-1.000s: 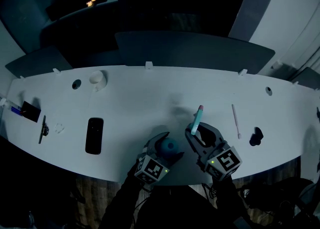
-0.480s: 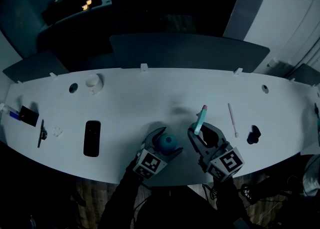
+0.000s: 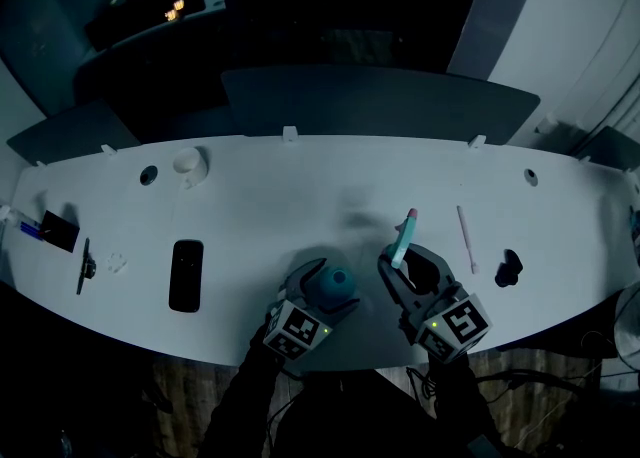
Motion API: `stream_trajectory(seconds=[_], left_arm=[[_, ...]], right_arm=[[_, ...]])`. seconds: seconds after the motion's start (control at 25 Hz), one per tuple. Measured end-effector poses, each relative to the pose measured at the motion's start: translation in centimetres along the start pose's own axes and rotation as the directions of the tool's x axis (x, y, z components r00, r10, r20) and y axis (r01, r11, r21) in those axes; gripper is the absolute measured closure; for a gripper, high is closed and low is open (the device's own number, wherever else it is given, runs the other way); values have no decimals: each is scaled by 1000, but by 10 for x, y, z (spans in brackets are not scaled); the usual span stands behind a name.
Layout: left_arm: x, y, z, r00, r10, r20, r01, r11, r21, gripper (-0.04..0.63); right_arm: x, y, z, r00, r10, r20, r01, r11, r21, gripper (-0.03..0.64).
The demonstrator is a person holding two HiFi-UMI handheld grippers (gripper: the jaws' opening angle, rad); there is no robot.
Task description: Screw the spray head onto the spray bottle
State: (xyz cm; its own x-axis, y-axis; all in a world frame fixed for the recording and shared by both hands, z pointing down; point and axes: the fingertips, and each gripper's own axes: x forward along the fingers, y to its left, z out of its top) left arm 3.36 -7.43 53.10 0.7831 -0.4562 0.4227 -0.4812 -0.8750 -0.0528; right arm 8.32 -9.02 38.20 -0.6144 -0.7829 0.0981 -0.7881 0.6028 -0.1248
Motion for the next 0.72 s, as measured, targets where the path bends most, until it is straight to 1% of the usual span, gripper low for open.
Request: stream_trajectory(seconds=[0.12,0.24,0.28,0.4,0.48,0.56,0.64,0.72], left_arm=[[2,-2,-1,1000,-10,-11,11,1000,6,162],[0,-2,-2,1000,3,-16,-3,999,32,174],[-1,-3,-2,1000,4,-22,-3,999,43,191],[1,-6,-2,1000,-11,-25,12,999,50,192],[1,-6,-2,1000,-14,-28,15,999,46,192],[1,-6,-3,999,-10,-34,12,999,48,192],[2,-6,-4,999,-7,-41,9,999,51,192],[2,-6,-4,999,-4,-45,7,999,53,192]], right_arm=[[-2,-1,1,1000,-2,0,2,1000,-2,494],[-4,-1,2,1000,-2,3,2,1000,-1,494],[-5,-1,3,1000,1,8,-1,1000,1,494],[-7,2,14,999,10,35,-10,1000,1,494],[-9,6,34,997,22,75,-22,1000,-4,494],[-13,11,64,989,48,140,-47,999,-13,494],[-16,21,97,973,97,209,-93,995,-28,494],[-16,36,117,960,158,232,-151,987,-47,494]])
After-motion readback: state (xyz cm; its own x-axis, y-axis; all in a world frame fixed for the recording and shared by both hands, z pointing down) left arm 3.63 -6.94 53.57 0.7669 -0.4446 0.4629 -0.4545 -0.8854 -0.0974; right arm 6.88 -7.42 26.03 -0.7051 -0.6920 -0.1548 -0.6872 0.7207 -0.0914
